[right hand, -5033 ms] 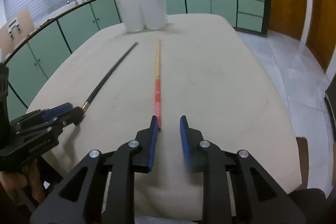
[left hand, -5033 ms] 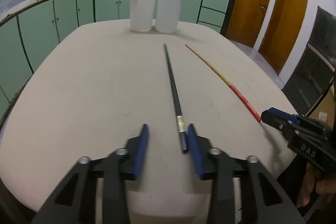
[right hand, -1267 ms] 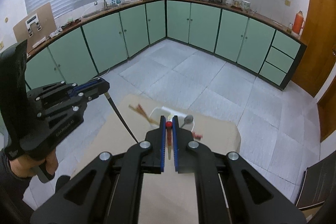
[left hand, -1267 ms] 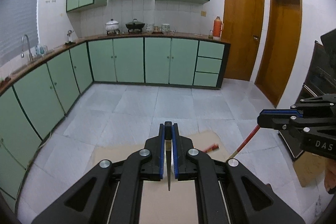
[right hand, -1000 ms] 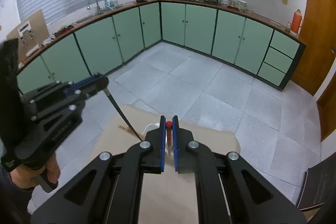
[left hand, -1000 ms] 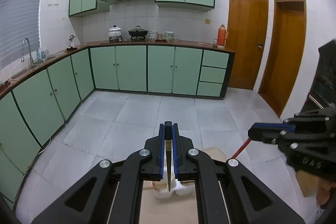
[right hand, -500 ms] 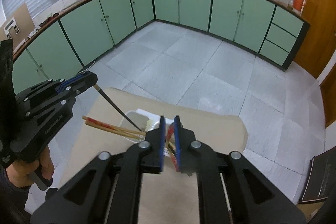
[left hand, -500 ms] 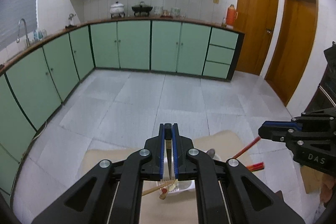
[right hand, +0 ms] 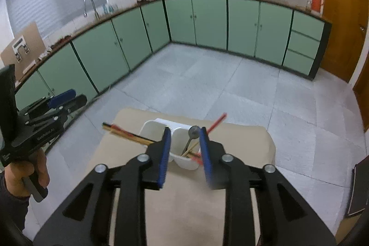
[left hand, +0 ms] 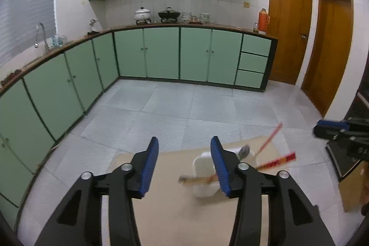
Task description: Organize utensils
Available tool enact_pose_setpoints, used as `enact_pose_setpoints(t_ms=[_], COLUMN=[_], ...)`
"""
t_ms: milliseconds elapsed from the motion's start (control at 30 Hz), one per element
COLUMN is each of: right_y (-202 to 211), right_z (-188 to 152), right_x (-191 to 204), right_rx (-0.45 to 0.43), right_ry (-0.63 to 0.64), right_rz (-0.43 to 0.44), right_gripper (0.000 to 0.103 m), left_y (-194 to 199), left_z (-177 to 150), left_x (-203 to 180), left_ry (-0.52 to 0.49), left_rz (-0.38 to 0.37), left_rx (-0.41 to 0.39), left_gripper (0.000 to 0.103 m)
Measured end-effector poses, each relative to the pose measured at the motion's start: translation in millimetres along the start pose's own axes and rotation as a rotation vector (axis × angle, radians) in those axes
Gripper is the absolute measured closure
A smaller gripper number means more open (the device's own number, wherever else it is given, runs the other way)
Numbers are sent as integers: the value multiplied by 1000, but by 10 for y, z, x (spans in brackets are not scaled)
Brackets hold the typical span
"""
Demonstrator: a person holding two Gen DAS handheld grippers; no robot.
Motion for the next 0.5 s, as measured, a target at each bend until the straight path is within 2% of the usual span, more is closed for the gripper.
enact_pose_setpoints(t_ms=[67, 133, 200, 267, 333, 500], right_y=[184, 357, 522, 642, 742, 932], right_z=[-187, -410, -699, -957, -1196, -1734], right_x=[85, 167, 295, 384, 443, 576], right_rx=[-45, -93, -140, -183, -211, -229], right_ry=[10, 5, 17, 29, 39, 37], right_rz=[-6, -16, -22, -43, -66, -91], right_gripper=[51, 36, 27, 15, 14, 12], left_y=[196, 380, 580, 752, 986, 1407], left_z=[-194, -383, -562, -697, -877, -1304], left_x=[25, 46, 43, 35, 15, -27], left_ry=[-5, -6, 0, 11, 6, 11], left_rz=[20, 40, 48, 56, 93, 88], left_rx=[-2, -3, -10, -22, -46, -54], left_gripper=[43, 35, 30, 21, 15, 8])
Point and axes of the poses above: each gripper's, at about its wrist camera, not at the fingertips, and y roughly against the way its jaws point, x to its left, z to its top, the point moved 8 cm from there along -y, roughly the way its jaws point
